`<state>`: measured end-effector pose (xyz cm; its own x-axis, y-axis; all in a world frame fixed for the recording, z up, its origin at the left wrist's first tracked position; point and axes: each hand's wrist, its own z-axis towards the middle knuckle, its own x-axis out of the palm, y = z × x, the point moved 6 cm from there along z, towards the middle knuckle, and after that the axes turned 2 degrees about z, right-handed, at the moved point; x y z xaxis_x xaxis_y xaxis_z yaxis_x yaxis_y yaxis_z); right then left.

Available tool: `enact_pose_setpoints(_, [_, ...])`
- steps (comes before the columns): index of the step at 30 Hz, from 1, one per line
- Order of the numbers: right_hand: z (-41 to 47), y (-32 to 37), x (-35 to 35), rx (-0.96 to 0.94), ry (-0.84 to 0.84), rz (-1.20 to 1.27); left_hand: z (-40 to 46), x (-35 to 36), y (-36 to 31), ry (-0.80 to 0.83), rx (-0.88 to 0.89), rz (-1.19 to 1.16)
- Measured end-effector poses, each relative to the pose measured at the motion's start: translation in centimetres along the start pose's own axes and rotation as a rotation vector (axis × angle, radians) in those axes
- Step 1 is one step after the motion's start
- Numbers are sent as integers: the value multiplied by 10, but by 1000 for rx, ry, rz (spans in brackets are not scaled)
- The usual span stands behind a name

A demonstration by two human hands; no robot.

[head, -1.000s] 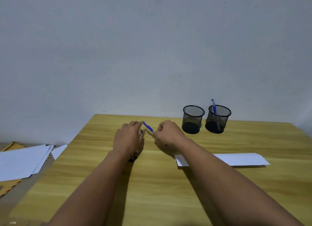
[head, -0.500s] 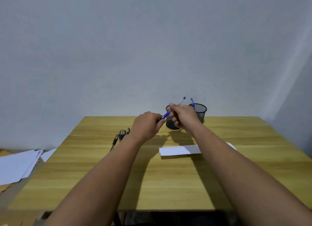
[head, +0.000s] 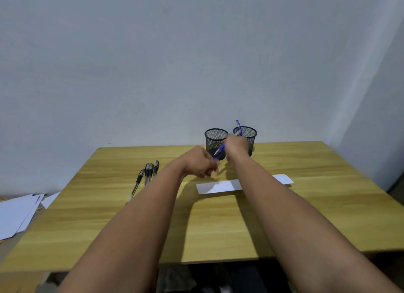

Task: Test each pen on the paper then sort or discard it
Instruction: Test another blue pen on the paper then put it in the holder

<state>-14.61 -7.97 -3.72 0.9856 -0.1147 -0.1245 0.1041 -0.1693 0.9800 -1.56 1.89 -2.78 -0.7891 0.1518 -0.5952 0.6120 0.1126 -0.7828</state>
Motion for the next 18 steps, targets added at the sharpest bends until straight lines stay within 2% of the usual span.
enact_pose_setpoints(1, [9,3,-13,-4,-85,12,-5,7,8,88,-32,81])
enact_pose_setpoints(2, [12,7,-27,6,-133,33,-8,11,18,108,-50,166])
enact_pose_setpoints(3, [17,10,-40,-7,-164,38,-10,8,28,40,-51,243])
enact_pose_setpoints(6, [13,26,-53,-160,-129,-64,-12,-18,58,-324,-82,422])
enact_pose_setpoints(10, [-17,11,-29,-397,74,-152,-18,-23,88,-479,-156,691])
enact_pose_setpoints(13, [-45,-15,-30,-613,99,-417,-14,-15,102,-472,-144,945])
enact_pose_setpoints(15, [-58,-38,-29,-718,102,-637,-11,-12,110,-473,-161,969])
enact_pose_setpoints(18, [-63,-78,-22,-691,191,-857,-12,-6,113,-505,-151,918])
